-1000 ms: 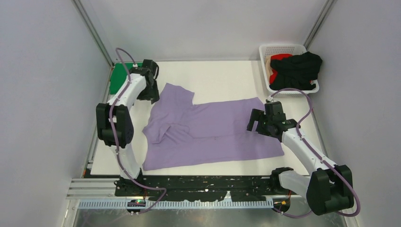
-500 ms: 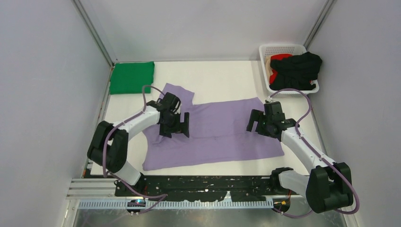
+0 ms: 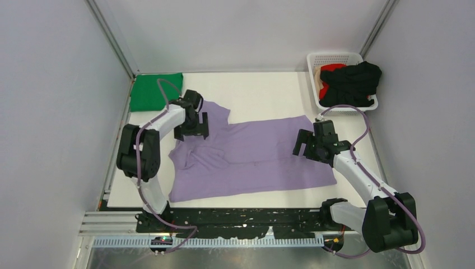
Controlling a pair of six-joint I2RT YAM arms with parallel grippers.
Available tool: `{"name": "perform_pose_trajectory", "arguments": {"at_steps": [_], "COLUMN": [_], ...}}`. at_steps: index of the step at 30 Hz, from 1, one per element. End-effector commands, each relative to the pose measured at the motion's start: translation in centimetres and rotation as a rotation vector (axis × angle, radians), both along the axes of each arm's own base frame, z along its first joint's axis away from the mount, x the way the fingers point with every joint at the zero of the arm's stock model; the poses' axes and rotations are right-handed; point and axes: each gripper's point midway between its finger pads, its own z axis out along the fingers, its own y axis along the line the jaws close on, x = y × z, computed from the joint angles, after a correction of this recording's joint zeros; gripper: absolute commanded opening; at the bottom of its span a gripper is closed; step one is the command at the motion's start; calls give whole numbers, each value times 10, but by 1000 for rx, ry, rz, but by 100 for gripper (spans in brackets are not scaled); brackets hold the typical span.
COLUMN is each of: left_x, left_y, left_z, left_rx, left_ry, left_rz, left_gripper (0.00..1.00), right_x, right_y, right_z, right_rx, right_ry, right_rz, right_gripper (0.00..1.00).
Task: Fold and stack the t-shirts
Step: Fold the flattened tshirt in 1/3 of the way
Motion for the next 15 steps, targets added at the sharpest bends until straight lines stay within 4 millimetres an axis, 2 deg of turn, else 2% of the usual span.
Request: {"name": "perform_pose_trajectory", "arguments": {"at_steps": [1, 2, 5, 9, 13, 15], "left_x": [60, 68, 77, 74, 92, 108], "left_y": [23, 23, 15, -5, -23, -33], "left_z": [11, 17, 48, 81, 116, 122], "left_rx": [9, 7, -31, -168, -262, -294], "left_ry": [-73, -83, -131, -246, -341, -341], "left_rz": [57, 61, 51, -2, -49, -54], "left_gripper": [99, 99, 99, 100, 100, 100], "right_x": [10, 10, 12, 13, 21, 30], "right_y": [-6, -7, -10, -11, -8, -6], "right_z": [10, 12, 19, 21, 23, 29], "right_rx": [-22, -24, -29, -30, -14, 4], "right_ry": [-53, -61, -89, -103, -123, -156], "right_rz": [-13, -17, -28, -32, -37, -49], "right_gripper": [96, 95, 95, 96, 95, 96]}}
